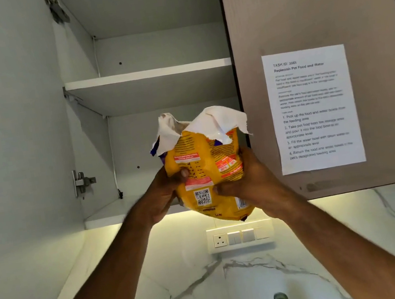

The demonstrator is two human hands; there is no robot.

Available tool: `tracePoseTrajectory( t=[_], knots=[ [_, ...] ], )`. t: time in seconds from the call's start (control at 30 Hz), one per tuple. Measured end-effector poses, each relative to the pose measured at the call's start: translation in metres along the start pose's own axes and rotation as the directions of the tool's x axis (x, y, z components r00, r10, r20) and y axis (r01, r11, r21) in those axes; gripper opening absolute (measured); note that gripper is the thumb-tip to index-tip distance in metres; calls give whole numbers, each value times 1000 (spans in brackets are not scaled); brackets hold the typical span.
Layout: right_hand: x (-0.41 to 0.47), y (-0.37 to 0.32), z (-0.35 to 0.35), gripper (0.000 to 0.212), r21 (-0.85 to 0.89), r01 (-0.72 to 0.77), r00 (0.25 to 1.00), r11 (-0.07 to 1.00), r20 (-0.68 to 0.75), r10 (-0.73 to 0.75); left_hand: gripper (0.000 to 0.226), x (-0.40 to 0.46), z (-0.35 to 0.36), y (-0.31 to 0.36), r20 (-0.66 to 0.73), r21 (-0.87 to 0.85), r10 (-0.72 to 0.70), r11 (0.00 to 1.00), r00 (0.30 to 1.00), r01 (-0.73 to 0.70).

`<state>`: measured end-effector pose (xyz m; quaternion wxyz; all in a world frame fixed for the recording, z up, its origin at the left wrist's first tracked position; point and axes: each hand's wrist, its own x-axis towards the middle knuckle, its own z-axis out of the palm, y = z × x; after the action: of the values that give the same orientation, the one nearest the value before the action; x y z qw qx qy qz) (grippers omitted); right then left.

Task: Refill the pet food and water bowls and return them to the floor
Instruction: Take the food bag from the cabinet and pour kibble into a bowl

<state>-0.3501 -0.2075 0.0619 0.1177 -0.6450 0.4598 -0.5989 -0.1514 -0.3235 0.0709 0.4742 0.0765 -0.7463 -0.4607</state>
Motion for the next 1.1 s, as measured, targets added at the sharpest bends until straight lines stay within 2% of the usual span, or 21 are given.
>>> tracePoseTrajectory(
  t=[0.13, 0.23, 0.4, 0.53, 0.73, 0.87, 0.97, 1.03, 1.1],
  knots=[
    [-31, 2, -23, 84, 57, 81, 994, 995, 70, -85, 102, -13, 39, 3, -88, -10, 87, 996, 992, -89],
    [-54, 8, -41, 91, 76, 78, 991, 994, 102, -85, 103, -31, 69, 1, -143, 6, 115, 993, 983, -115],
    [-101, 25, -62, 100, 134, 43, 986, 990, 153, -63, 88, -79, 121, -25, -262, -26, 59, 997, 963, -68],
    [-148, 51, -75, 102, 152, -35, 984, 988, 178, 8, 75, -122, 157, -60, -312, -62, -54, 997, 948, 36],
    [-223, 104, -89, 90, 118, -129, 976, 985, 192, 105, 63, -186, 200, -112, -272, -125, -266, 963, 925, 240],
    [-273, 143, -95, 69, 27, -222, 957, 975, 199, 212, 59, -218, 222, -145, -202, -65, -408, 913, 890, 403],
    [-306, 171, -102, 63, -32, -316, 926, 948, 206, 316, 58, -237, 235, -166, -166, 41, -489, 864, 857, 501],
    [-330, 192, -107, 64, -66, -383, 898, 921, 206, 388, 50, -245, 246, -180, -72, 155, -557, 813, 827, 561],
    [-351, 207, -110, 74, -109, -443, 862, 890, 218, 457, 64, -250, 254, -201, -48, 239, -615, 758, 787, 607]
  ],
)
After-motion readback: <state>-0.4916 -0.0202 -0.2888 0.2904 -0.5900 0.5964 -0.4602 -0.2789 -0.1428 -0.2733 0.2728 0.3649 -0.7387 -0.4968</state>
